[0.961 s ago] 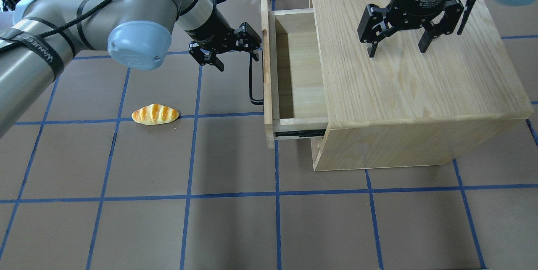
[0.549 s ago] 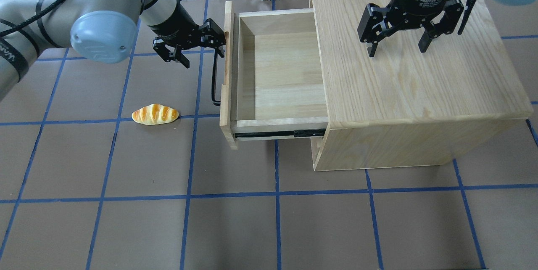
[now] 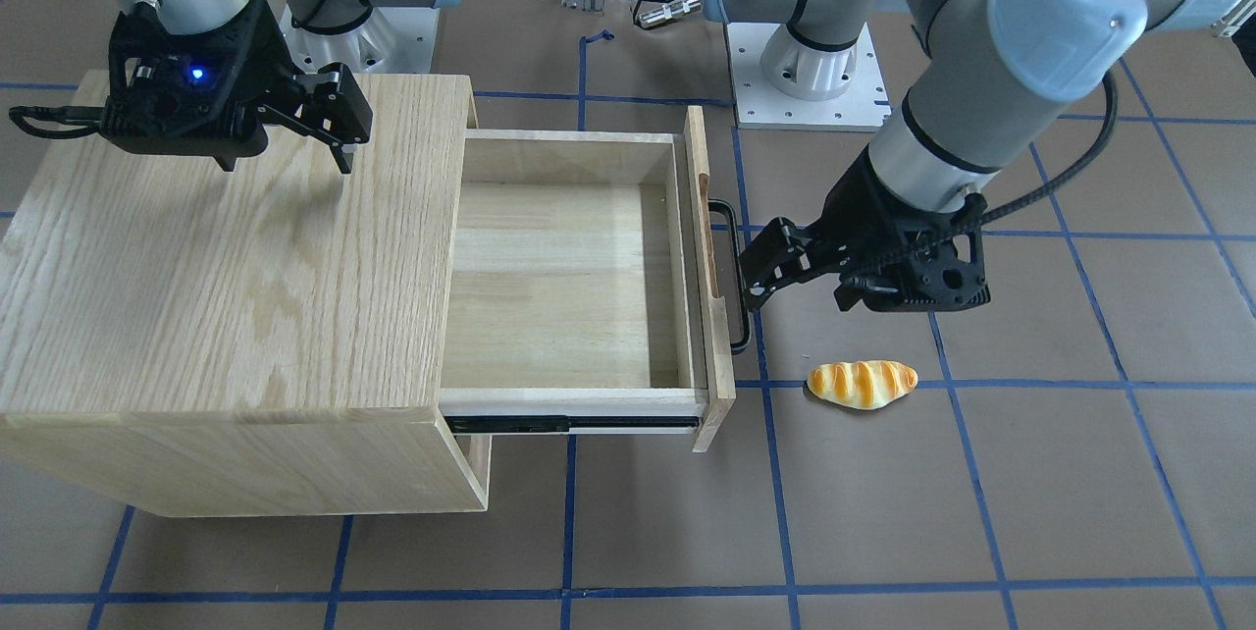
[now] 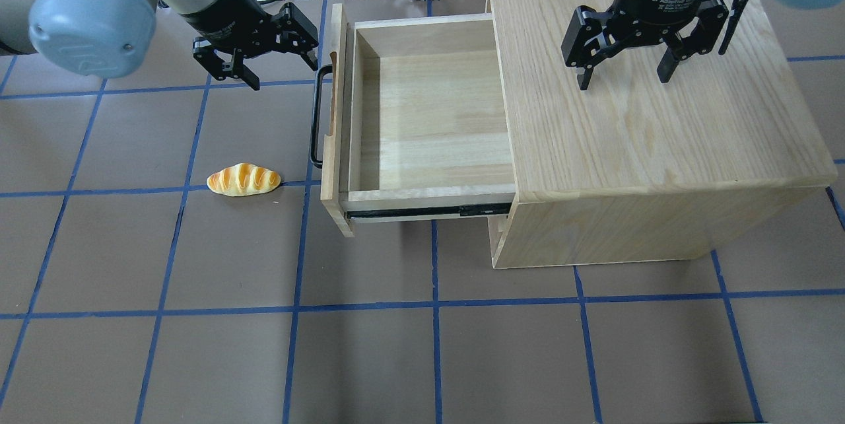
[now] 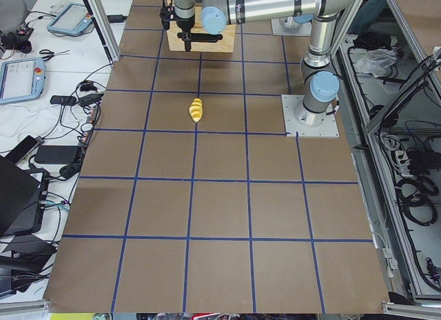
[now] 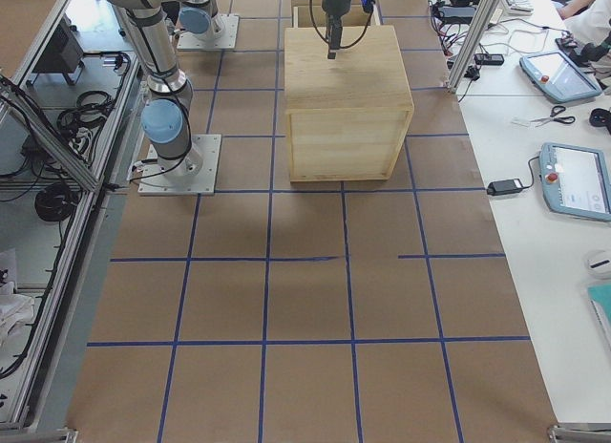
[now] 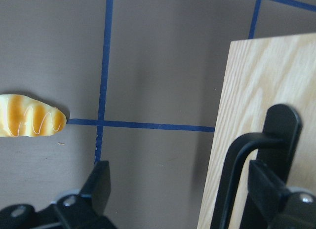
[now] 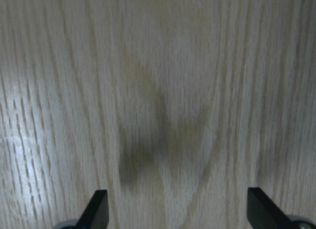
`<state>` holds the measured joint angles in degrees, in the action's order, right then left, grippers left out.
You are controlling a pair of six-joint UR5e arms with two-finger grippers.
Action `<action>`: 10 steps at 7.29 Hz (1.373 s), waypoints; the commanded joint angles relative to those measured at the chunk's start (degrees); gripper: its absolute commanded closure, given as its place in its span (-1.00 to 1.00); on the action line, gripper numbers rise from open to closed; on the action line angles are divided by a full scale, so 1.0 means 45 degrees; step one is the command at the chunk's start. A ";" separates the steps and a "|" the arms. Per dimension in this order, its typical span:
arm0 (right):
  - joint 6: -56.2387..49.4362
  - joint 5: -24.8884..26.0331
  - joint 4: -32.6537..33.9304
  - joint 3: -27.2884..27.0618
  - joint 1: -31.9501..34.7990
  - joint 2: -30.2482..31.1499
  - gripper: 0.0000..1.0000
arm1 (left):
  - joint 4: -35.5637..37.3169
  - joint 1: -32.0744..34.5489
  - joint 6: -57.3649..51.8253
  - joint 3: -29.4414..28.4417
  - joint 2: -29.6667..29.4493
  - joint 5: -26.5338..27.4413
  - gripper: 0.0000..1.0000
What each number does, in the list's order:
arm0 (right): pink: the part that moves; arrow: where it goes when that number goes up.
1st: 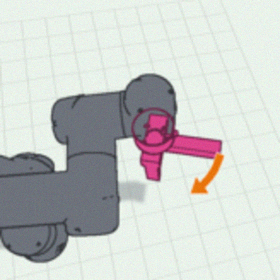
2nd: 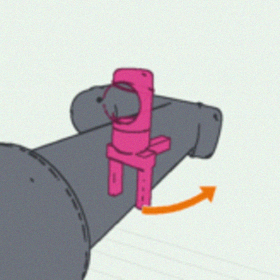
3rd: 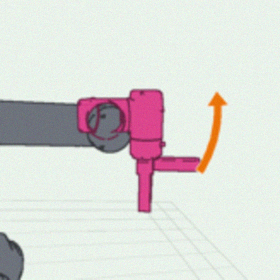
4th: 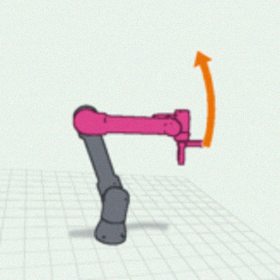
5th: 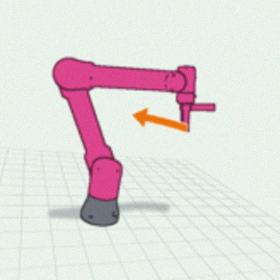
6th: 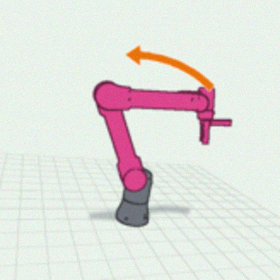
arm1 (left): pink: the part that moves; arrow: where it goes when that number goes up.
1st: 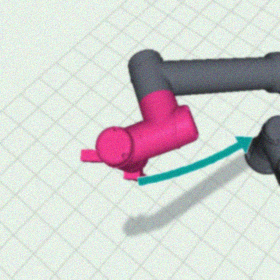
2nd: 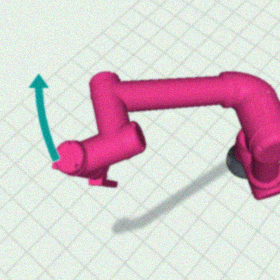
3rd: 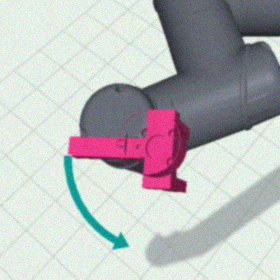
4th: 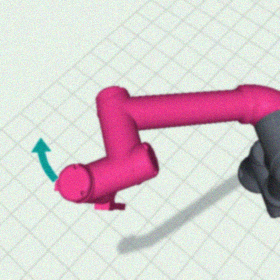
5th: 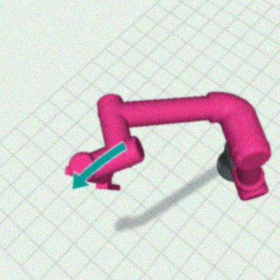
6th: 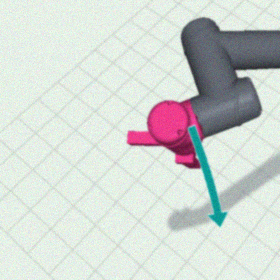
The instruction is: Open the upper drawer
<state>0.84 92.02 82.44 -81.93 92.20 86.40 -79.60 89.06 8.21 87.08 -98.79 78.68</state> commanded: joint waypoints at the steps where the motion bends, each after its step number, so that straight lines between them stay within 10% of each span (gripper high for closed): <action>1: 0.0008 0.0000 0.0000 -0.0017 0.0000 0.0000 -1.00 | -0.0883 0.0209 -0.0086 -0.0094 0.1671 0.1028 -1.00; 10: 0.0008 0.0000 0.0000 0.0003 0.0000 0.0000 -1.00 | -0.0280 0.0171 -0.0224 0.0747 0.2403 0.2202 -1.00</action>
<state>0.84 92.02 82.44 -81.96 92.20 86.40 -82.33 89.96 7.26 90.40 -87.52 88.58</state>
